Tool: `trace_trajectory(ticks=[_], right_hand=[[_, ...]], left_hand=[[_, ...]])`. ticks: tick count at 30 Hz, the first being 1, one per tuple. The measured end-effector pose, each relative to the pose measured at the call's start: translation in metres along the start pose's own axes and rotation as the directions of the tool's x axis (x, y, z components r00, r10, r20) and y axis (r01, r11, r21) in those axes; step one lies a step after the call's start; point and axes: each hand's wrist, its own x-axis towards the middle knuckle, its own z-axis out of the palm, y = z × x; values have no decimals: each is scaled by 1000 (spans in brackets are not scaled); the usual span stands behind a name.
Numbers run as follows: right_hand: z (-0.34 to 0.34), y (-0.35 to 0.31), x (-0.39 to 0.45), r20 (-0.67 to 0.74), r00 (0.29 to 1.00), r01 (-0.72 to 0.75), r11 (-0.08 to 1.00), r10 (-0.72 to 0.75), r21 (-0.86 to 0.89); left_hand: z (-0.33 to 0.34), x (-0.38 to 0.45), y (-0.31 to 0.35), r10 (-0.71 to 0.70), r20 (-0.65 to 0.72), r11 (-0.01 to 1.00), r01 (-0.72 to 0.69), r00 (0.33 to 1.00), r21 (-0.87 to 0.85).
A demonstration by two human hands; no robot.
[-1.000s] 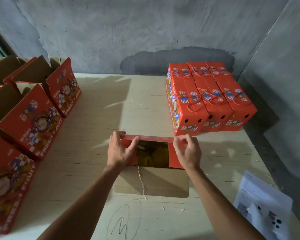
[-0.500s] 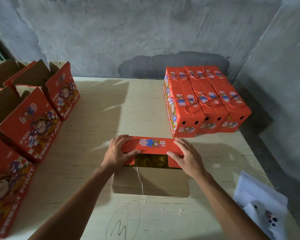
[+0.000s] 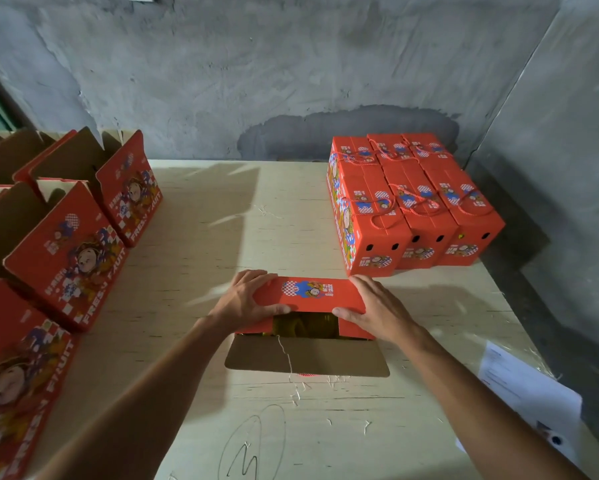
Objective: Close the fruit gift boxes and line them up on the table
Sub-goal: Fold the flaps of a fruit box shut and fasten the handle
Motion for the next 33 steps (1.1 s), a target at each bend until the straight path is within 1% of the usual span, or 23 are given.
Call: trace_trajectory(ticks=[3,5,7,11,12,14,17,19,23,26,28,31,33], right_hand=[[-2,-5,6,26,1000,15,997,-13,-79],[-3,-6,9,56,998,27,995,-22,-94],[-5,-7,12,72,997,24,995,-17,-93],[-5,-11,14,19,999,41,988,-38,-147],[-3,-12,13,-5,999,40,987,-42,-157],[0,-13,12,-40,998,36,985,-44,-171],[-1,-15,13,-45,998,44,977,-54,-209],[0,-16,11,-46,997,53,972,-66,-229],[3,-18,7,-48,998,35,966,-49,-256],[2,-20,7,-29,999,31,959,-41,-282],[5,-21,4,-13,999,28,962,-32,-271],[8,-24,0,8,999,43,971,-42,-235],[7,-25,1,17,998,69,968,-67,-240]], left_hand=[[3,0,1,42,-17,997,-41,999,60],[3,1,2,65,-35,991,-60,997,117],[1,4,5,81,-25,977,-75,996,198],[0,5,11,94,-14,945,-85,995,316],[1,4,11,103,-34,945,-87,994,316],[2,3,12,94,-59,962,-75,994,261],[-1,6,14,38,-2,979,-37,999,201],[0,6,14,30,23,975,-35,999,221],[5,2,15,32,29,959,-39,999,282],[1,3,20,22,60,954,-39,998,297],[2,-1,19,40,61,955,-56,997,291],[11,-11,17,89,1,974,-87,996,210],[11,-11,16,112,-2,983,-110,994,150]])
